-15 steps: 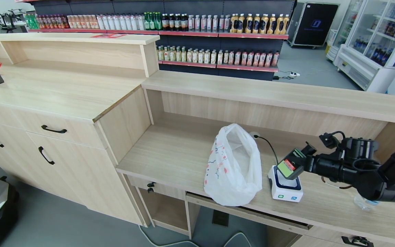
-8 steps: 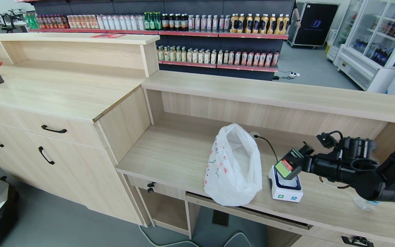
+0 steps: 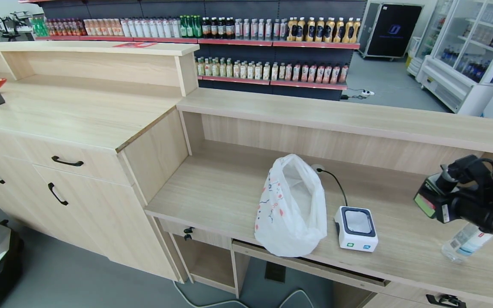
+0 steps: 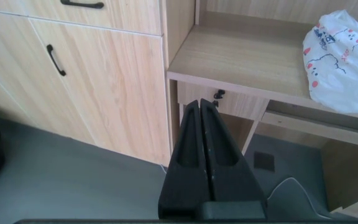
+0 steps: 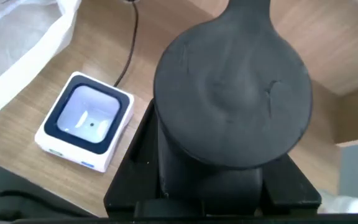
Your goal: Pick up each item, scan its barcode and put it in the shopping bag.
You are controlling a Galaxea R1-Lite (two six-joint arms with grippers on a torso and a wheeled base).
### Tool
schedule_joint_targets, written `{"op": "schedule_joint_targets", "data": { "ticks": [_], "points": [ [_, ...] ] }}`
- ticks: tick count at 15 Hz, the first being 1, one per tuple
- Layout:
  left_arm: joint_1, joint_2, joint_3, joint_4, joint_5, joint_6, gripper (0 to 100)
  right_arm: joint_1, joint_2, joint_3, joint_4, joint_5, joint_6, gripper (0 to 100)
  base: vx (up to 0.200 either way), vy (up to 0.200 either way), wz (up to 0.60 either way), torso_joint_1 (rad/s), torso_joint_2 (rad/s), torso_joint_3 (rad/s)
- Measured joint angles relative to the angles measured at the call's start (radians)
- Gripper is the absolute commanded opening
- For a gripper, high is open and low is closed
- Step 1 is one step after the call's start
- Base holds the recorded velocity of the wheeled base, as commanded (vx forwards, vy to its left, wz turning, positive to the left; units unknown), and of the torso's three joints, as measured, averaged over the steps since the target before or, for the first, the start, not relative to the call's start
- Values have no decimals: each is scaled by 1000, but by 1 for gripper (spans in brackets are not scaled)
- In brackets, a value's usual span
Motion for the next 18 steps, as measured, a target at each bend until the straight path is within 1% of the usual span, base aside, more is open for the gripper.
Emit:
{"op": "schedule_joint_targets", "data": {
  "ticks": [4,8,11,14,18],
  "points": [
    [0,0,0,0,0,0,0,-39,-100,24,-37,-3,-59,0,0,0,600,1,2,2],
    [0,0,0,0,0,0,0,-36,-124,2,-62,-10,-30,0,0,0,600,4,0,2],
    [0,0,0,0,0,0,0,3,-71,-58,-70,-15,96,0,0,0,0,0,0,0],
    [0,0,0,0,0,0,0,47,45,-122,-68,-16,129,0,0,0,0,0,0,0],
    [-1,0,0,0,0,0,0,95,211,-150,-55,-18,154,0,0,0,0,0,0,0]
  ]
}}
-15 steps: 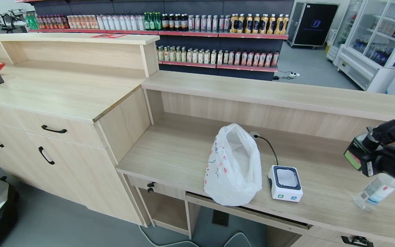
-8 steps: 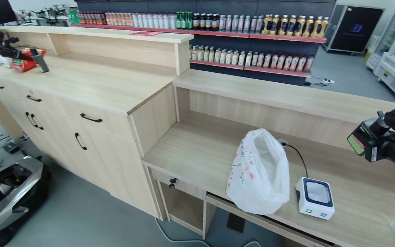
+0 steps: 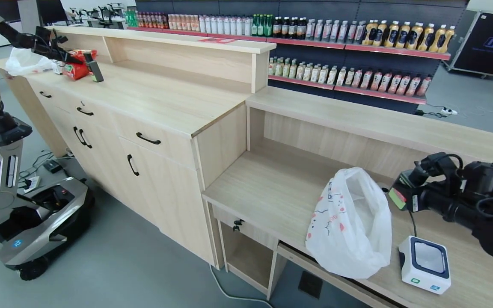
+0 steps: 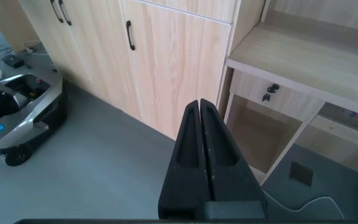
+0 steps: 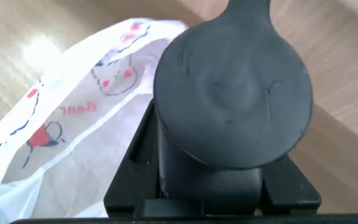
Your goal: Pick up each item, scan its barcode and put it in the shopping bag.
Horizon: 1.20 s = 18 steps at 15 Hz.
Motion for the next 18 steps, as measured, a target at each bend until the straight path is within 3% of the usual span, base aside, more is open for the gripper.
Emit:
{"op": "schedule_joint_targets", "data": {
  "ticks": [9,18],
  "points": [
    [1,0,0,0,0,0,0,92,225,-180,36,0,-2,0,0,0,0,0,0,0],
    [1,0,0,0,0,0,0,105,358,-288,13,0,4,0,0,0,0,0,0,0]
  ]
}}
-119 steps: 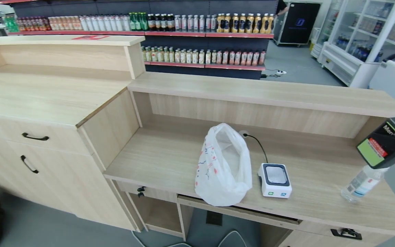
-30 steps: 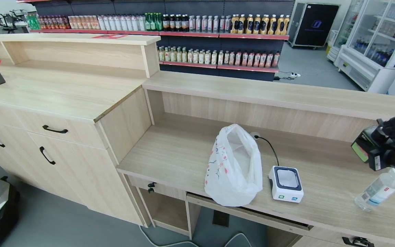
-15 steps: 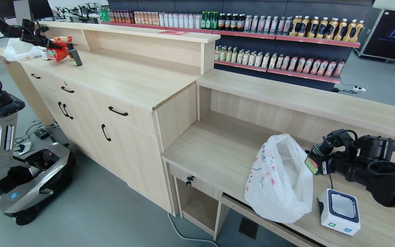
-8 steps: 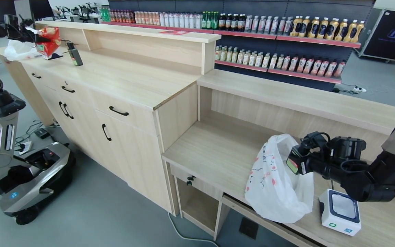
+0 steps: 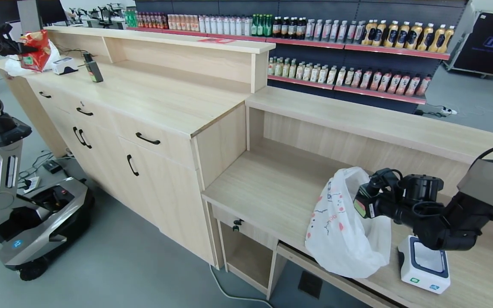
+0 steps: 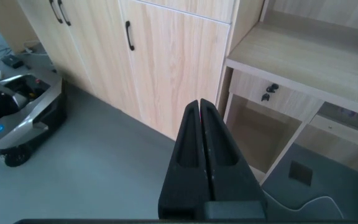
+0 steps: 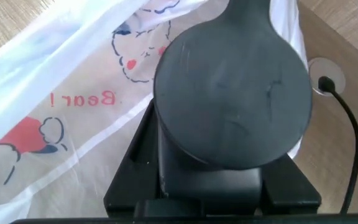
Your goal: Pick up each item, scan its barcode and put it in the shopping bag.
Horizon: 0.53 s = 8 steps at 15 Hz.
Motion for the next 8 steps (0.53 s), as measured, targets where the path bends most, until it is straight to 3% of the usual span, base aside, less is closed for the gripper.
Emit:
{"op": "schedule_joint_targets", "data": {
  "ticks": [8],
  "points": [
    [0,0,0,0,0,0,0,17,123,-124,-4,1,7,0,0,0,0,0,0,0]
  ]
}}
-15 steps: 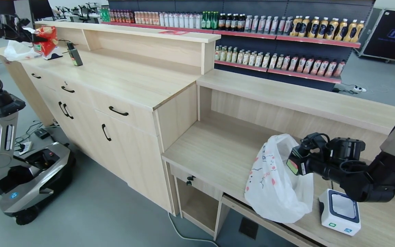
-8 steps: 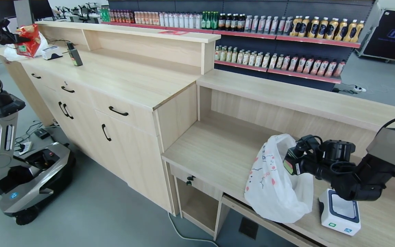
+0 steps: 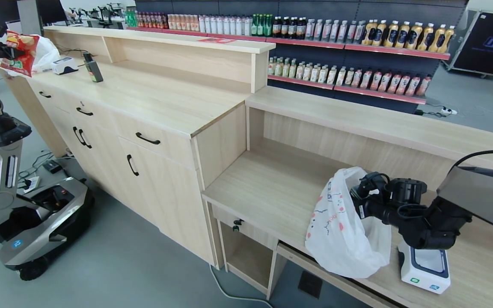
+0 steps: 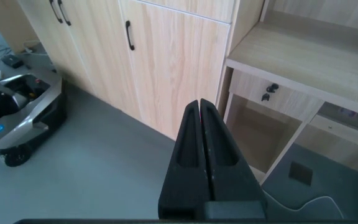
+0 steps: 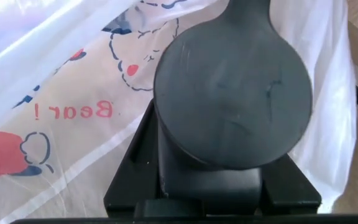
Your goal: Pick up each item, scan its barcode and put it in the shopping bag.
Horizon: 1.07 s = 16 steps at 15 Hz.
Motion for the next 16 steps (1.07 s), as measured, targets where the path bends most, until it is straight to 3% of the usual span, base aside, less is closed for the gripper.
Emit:
{"op": "schedule_joint_targets", "data": {
  "ticks": [4,12,13,16],
  "points": [
    [0,0,0,0,0,0,0,8,48,-68,14,0,3,0,0,0,0,0,0,0],
    [0,0,0,0,0,0,0,28,80,-76,22,-1,0,0,0,0,0,0,0,0],
    [0,0,0,0,0,0,0,28,80,-76,23,-1,0,100,0,0,0,0,0,0],
    [0,0,0,0,0,0,0,29,82,-75,22,0,2,100,0,0,0,0,0,0]
  ]
}}
